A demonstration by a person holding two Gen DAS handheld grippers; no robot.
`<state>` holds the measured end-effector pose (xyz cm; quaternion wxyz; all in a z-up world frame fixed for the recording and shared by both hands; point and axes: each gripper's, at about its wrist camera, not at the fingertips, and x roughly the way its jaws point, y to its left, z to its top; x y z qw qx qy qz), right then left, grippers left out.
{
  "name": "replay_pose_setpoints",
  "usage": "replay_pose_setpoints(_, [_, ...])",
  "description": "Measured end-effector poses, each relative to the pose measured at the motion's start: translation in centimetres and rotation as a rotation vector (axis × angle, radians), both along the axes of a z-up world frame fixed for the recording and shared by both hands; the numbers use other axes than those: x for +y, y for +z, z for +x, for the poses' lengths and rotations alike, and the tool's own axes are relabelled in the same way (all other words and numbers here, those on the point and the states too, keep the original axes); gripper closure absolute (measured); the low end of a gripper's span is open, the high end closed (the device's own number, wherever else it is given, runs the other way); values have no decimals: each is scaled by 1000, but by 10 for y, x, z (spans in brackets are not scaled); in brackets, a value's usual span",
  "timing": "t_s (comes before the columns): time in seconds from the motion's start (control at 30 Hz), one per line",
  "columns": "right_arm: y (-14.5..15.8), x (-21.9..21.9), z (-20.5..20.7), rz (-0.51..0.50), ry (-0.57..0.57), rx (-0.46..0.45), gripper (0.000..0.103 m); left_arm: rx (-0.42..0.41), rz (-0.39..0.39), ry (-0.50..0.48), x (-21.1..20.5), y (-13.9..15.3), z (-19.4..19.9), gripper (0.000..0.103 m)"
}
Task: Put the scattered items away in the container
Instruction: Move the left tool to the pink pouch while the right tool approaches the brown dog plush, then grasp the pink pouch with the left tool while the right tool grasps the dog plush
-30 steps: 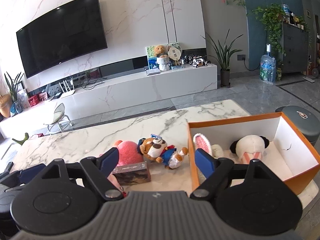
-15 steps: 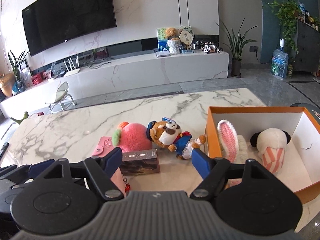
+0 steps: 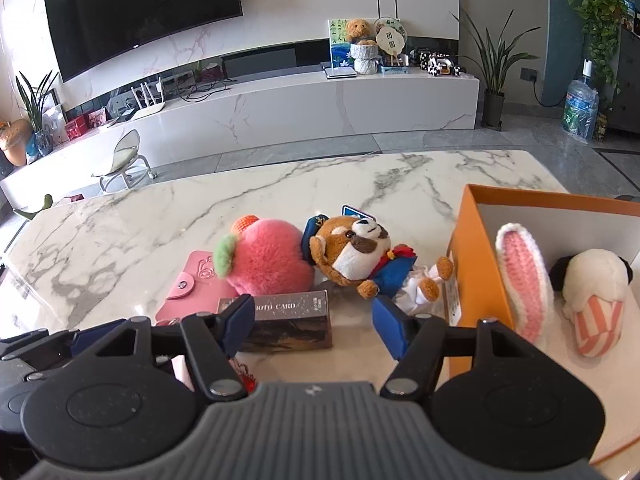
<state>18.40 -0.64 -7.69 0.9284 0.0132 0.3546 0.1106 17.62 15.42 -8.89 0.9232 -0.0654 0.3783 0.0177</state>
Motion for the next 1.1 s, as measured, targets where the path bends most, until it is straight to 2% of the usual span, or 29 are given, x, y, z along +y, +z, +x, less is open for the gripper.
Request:
replay_pose_setpoints(0.1, [-4,1,11,-8,0,5,37,-7,-10,3,1,-2,8,42])
replay_pose_setpoints(0.43, [-2,-6,49,-9,-16,-26,37,-46,5,-25,1,4,40,41])
replay_pose_setpoints(0.67, [-12,-9,59,-17,-15,1,37,7,-34,-33,7,-3,40,40])
replay_pose_setpoints(0.77, [-19,-7,58,-23,-22,18,37,39,-45,-24,9,-5,33,29])
replay_pose_setpoints(0.87, [-21,-6,59,-40,-24,16,36,68,-42,-26,7,-7,26,24])
replay_pose_setpoints(0.97, [-22,-4,62,-66,-16,10,28,107,-59,-27,5,-11,22,16])
replay_pose_setpoints(1.1, [-27,-1,68,-111,-6,16,28,144,-75,-27,0,-19,21,14])
